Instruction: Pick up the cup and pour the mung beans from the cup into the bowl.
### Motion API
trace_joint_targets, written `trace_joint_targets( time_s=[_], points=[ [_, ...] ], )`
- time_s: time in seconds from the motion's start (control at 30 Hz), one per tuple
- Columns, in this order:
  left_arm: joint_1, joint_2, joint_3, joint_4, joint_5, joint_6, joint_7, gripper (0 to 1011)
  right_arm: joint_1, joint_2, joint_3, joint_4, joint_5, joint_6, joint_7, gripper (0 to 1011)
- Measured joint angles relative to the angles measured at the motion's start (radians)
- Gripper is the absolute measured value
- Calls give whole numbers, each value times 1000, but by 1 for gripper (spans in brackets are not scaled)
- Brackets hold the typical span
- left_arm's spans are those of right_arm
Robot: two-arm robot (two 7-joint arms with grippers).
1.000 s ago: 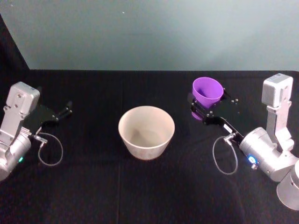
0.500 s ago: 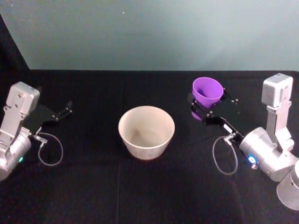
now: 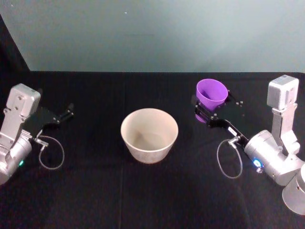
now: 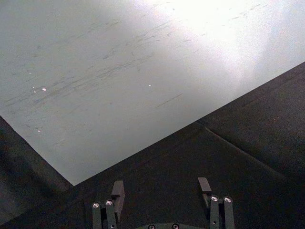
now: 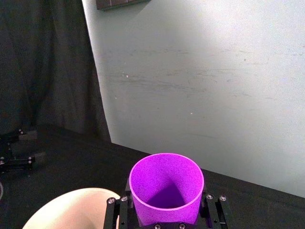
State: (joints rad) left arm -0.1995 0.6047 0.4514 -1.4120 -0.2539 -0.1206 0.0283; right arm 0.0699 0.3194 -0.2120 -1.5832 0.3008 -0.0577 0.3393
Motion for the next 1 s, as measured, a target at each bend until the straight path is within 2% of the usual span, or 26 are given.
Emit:
trace_joint_targets(
  time_s=[1.0],
  points=[
    [0, 0, 0, 0, 0, 0, 0, 1000, 0, 0, 0, 0, 0, 0, 0, 736]
  ],
)
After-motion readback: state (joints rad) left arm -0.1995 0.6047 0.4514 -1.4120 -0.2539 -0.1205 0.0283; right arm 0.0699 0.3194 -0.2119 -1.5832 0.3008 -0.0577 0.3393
